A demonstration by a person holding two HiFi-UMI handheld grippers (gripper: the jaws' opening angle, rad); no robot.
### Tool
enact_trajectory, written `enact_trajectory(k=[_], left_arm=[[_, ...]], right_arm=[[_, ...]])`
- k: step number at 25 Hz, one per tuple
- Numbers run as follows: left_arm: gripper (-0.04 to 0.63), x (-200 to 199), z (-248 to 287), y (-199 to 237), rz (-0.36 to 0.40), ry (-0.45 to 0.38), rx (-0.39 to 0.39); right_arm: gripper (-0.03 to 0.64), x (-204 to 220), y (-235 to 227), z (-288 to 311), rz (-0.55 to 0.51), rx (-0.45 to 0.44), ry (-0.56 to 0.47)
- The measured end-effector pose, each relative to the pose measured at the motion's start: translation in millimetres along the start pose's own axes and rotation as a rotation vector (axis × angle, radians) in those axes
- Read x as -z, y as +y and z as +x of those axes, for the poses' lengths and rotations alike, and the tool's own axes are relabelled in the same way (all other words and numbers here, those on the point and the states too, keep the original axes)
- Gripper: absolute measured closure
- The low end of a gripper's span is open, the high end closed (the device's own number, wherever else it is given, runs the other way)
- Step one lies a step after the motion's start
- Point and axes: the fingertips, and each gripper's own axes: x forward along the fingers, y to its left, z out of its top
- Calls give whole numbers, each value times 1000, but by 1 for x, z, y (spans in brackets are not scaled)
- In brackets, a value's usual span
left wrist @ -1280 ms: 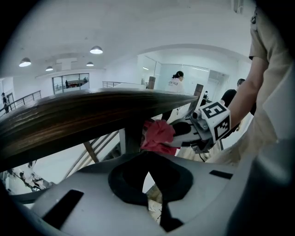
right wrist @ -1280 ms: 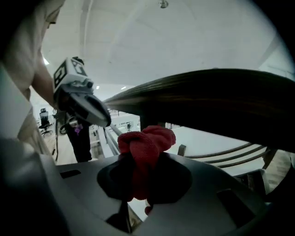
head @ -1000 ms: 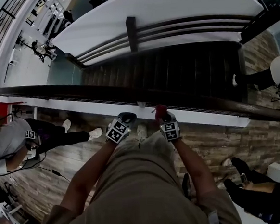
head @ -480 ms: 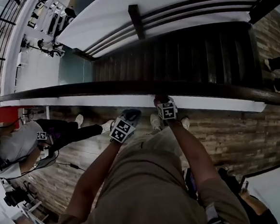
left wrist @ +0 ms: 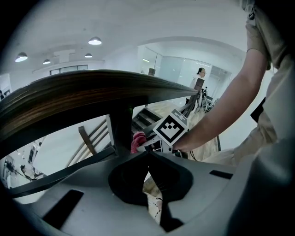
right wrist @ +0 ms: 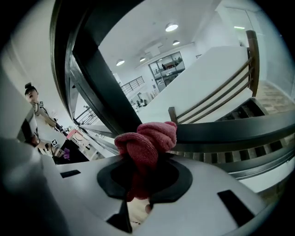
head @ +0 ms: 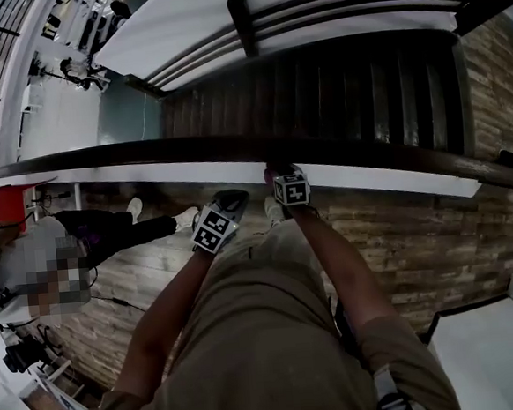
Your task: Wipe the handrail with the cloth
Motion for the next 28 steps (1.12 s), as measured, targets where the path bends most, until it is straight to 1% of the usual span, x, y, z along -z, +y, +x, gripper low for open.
enact_trajectory(k=[3,5,10,12,14,18,21,25,28], left_arm=[[578,-13,8,-1,2,-15,14],[578,-23,18,-6,9,-24,28],[578,-49,51,-40,57,-19,82],[578,-57,63,-53,76,-5,100],[578,-68,76,-66,80,5,105],[578,-96,114,-95,76,24,78],[578,-111,152,-120,65,44,30],[578,-131,199,-161,32,54,-41],[578,-155,230,-192,12,52,-58]], right_arm=[[532,-7,-16,-13,1,18,-13],[532,-10,-32,-22,-12,22,4],[532,-6,-87,-60,-3,80,41],[532,-5,-104,-72,3,90,42],[532,-5,-122,-84,15,90,39],[532,-6,-174,-114,41,73,37],[532,0,-223,-143,47,65,42],[532,12,-286,-178,32,65,48],[532,7,-321,-203,15,63,49]])
